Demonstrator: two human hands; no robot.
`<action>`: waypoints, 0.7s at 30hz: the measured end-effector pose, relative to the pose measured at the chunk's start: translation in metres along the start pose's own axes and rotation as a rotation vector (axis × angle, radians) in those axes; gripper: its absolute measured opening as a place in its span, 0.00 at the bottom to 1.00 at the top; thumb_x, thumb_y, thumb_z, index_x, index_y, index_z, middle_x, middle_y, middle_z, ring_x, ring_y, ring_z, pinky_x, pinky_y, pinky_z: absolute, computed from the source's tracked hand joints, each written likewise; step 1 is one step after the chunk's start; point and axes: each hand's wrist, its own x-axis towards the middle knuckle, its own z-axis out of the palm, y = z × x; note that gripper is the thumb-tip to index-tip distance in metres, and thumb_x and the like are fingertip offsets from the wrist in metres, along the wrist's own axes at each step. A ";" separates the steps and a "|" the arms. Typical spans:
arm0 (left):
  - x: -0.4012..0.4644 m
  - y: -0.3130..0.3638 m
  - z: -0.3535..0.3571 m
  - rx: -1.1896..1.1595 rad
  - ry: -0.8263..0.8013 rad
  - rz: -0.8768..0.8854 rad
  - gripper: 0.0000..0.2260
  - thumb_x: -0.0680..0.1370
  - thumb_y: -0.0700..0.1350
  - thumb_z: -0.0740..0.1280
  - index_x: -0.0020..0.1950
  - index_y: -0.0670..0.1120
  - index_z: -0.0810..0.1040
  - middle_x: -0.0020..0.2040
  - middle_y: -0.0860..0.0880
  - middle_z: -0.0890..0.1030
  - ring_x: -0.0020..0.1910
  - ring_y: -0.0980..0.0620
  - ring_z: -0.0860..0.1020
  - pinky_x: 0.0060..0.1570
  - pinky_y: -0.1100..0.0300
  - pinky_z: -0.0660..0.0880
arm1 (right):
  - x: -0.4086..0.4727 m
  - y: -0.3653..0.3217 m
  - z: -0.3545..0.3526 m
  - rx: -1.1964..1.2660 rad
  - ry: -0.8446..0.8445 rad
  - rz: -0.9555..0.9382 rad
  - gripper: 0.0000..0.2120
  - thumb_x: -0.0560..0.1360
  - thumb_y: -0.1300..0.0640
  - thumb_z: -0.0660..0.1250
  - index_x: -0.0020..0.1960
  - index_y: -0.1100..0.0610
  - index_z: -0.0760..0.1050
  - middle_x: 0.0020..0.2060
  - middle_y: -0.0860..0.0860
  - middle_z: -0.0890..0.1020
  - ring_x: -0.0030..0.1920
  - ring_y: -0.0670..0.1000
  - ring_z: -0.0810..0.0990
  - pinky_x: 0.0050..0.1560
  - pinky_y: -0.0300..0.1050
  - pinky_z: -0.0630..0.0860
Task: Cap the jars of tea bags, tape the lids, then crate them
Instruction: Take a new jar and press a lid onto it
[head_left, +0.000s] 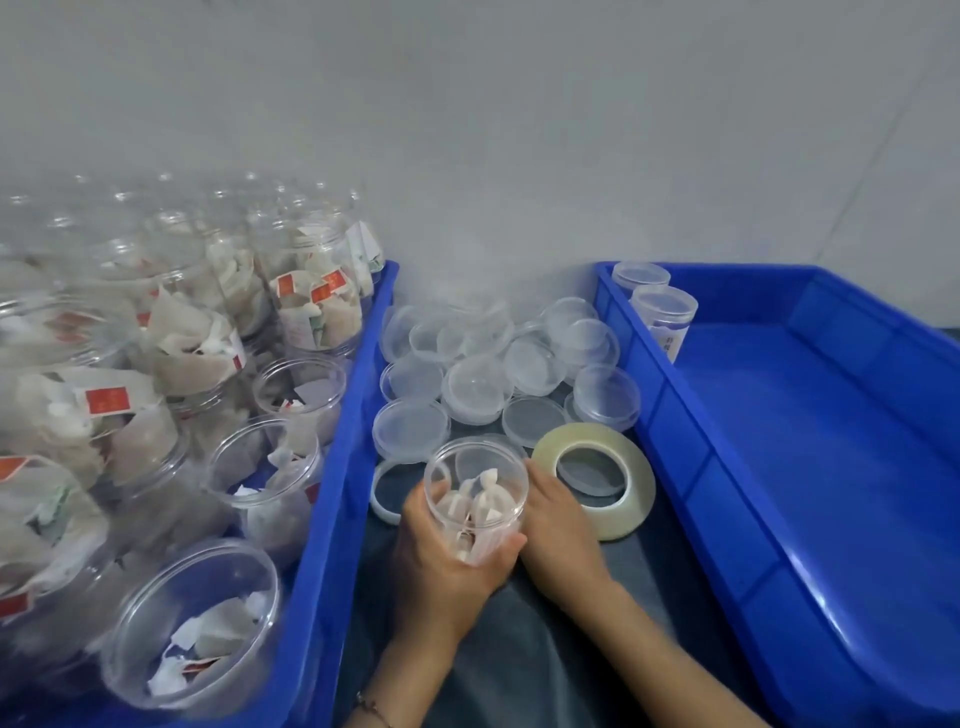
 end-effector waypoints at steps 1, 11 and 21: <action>0.000 0.001 0.000 0.008 0.001 -0.002 0.42 0.55 0.66 0.74 0.64 0.50 0.69 0.50 0.60 0.76 0.49 0.51 0.80 0.34 0.75 0.65 | -0.001 -0.001 -0.001 0.033 0.020 0.011 0.19 0.80 0.48 0.56 0.70 0.48 0.68 0.65 0.43 0.72 0.72 0.48 0.61 0.69 0.43 0.59; 0.000 -0.002 0.002 0.027 0.023 0.034 0.41 0.55 0.65 0.73 0.63 0.50 0.69 0.56 0.57 0.78 0.51 0.50 0.80 0.39 0.66 0.66 | 0.027 -0.012 -0.061 0.800 0.268 0.431 0.06 0.79 0.58 0.61 0.49 0.57 0.76 0.42 0.46 0.79 0.43 0.45 0.76 0.45 0.37 0.68; 0.001 -0.007 0.004 -0.027 0.018 0.062 0.41 0.57 0.64 0.76 0.65 0.49 0.68 0.52 0.61 0.73 0.50 0.51 0.80 0.39 0.69 0.67 | 0.034 -0.030 -0.113 1.008 0.260 0.552 0.07 0.80 0.49 0.56 0.54 0.50 0.66 0.44 0.49 0.76 0.43 0.49 0.76 0.44 0.46 0.73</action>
